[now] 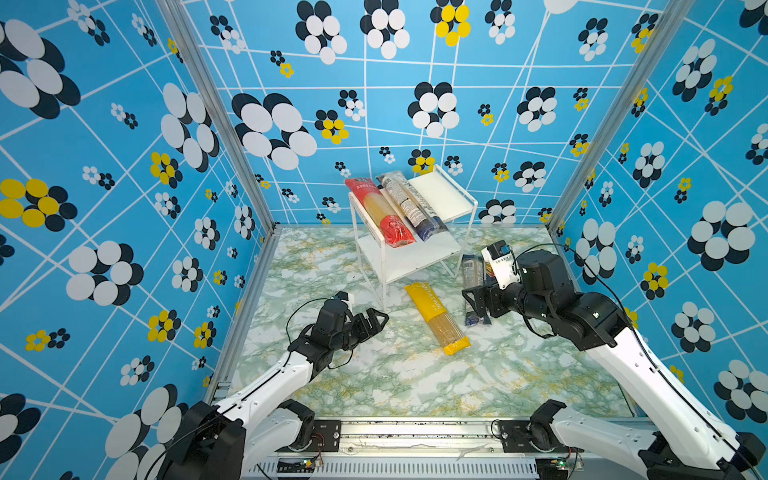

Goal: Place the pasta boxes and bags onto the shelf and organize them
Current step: 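Move the right gripper down over the yellow PASTATIME pack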

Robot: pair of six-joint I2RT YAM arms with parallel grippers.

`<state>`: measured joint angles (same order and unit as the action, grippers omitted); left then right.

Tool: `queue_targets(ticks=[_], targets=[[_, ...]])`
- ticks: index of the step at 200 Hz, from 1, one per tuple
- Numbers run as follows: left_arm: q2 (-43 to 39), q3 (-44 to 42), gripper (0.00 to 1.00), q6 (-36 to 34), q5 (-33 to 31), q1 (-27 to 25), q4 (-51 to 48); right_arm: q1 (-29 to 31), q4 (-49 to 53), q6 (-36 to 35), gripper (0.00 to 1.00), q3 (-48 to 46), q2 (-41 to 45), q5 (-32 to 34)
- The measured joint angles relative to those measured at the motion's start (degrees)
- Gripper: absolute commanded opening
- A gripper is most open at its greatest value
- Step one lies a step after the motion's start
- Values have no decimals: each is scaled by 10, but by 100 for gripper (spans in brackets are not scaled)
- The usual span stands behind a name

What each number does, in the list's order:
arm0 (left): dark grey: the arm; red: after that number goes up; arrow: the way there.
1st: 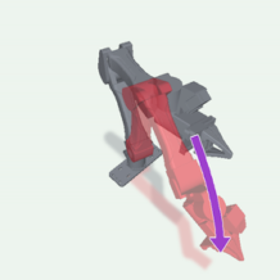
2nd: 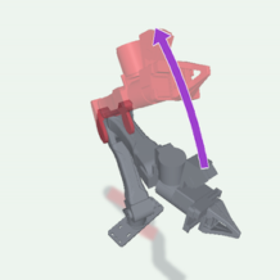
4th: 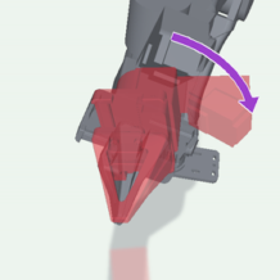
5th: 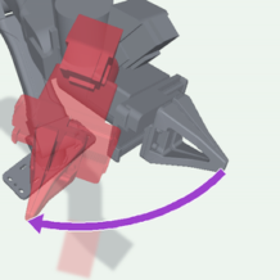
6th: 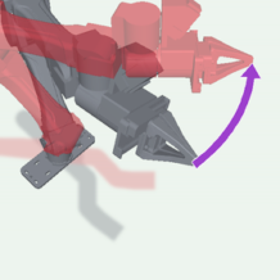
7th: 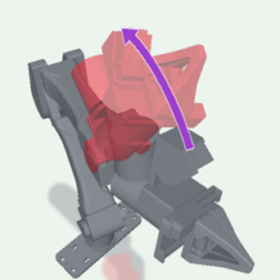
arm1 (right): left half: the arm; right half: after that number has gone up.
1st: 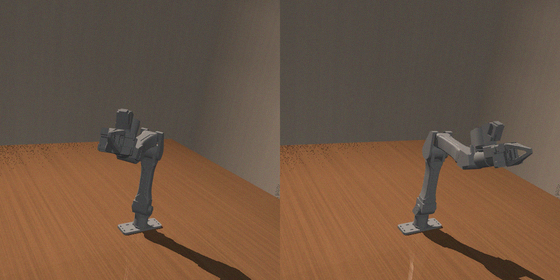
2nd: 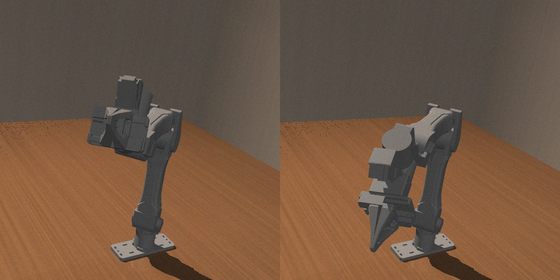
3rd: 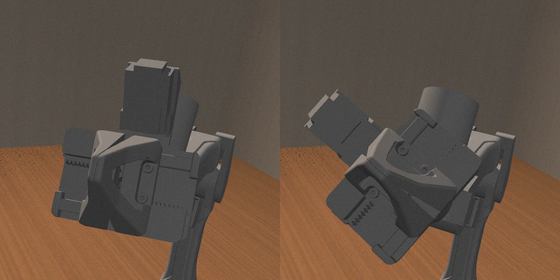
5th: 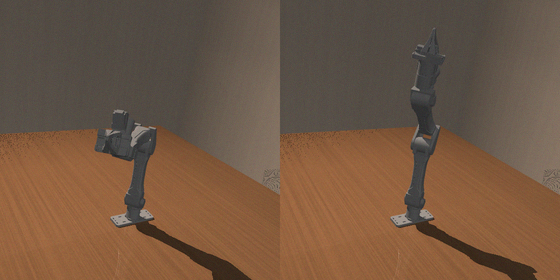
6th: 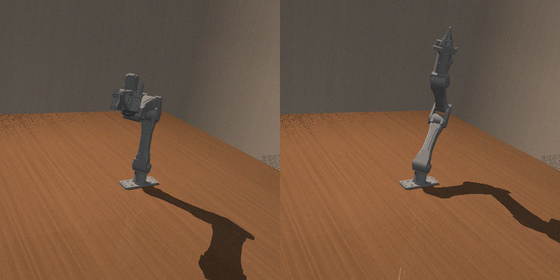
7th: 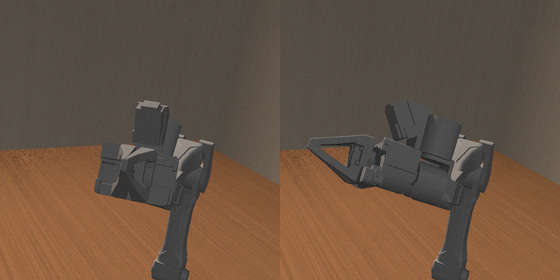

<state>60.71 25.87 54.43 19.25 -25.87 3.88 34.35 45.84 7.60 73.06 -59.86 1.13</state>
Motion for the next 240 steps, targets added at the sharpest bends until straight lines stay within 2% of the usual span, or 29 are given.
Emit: queue_targets(ticks=[114, 240], targets=[[0, 2, 99, 5, -28, -45, 2, 0, -13, 62, 91, -115, 45, -46], [0, 10, 99, 6, -39, -75, 4, 0, -33, 105, 91, -202, 82, -46]])
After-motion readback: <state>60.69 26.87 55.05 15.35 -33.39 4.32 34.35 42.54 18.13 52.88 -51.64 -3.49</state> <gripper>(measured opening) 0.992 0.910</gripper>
